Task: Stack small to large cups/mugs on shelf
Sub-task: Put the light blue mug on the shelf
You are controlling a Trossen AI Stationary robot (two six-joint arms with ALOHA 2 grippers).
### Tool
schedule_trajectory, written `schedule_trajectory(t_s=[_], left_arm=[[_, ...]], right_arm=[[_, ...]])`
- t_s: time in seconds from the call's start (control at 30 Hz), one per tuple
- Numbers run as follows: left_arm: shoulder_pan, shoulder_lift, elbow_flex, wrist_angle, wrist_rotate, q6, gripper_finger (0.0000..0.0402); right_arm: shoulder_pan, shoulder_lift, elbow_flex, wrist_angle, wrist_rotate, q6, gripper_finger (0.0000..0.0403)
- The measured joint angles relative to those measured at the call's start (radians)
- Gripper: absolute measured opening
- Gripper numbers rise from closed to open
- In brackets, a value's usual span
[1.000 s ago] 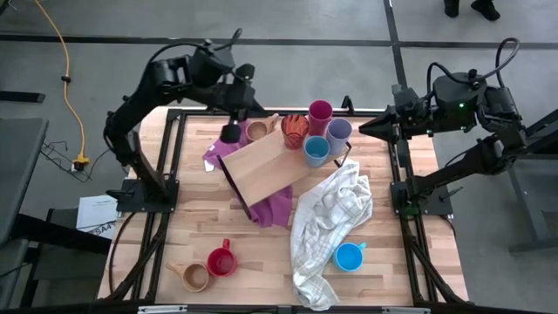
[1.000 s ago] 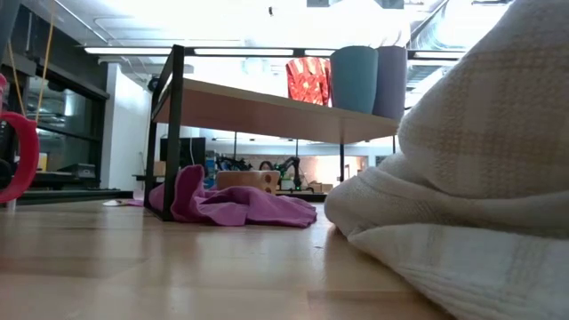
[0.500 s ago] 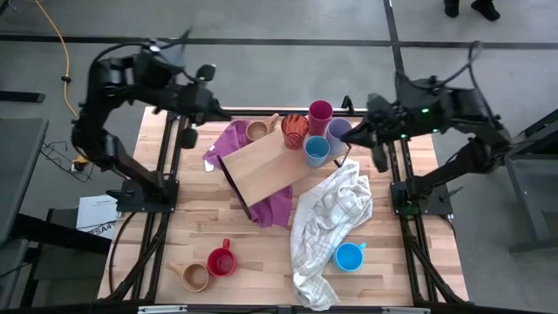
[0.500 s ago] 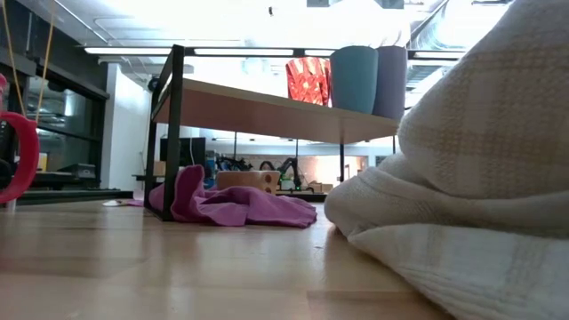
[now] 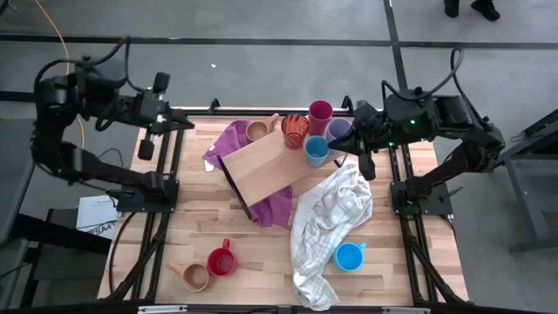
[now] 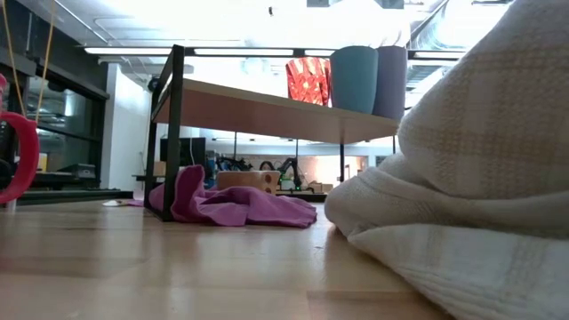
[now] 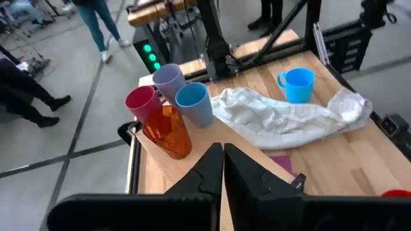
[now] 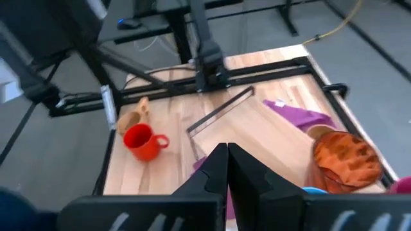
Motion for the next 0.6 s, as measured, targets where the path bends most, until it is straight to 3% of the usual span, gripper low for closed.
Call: schedule_trajectory(t_s=[0.33, 0.6], left_arm=[[0.0, -0.339, -0.496, 0.326, 0.074, -0.165, 0.0005], [0.0, -0.455, -0.65, 0.448, 0.094, -0.239, 0.0005]], right_arm=[[0.135, -0.022, 0.0, -0.001, 0.222, 0.076, 0.0], [0.207, -0.023, 0.0, 0.075, 0.296, 0.073, 0.0]])
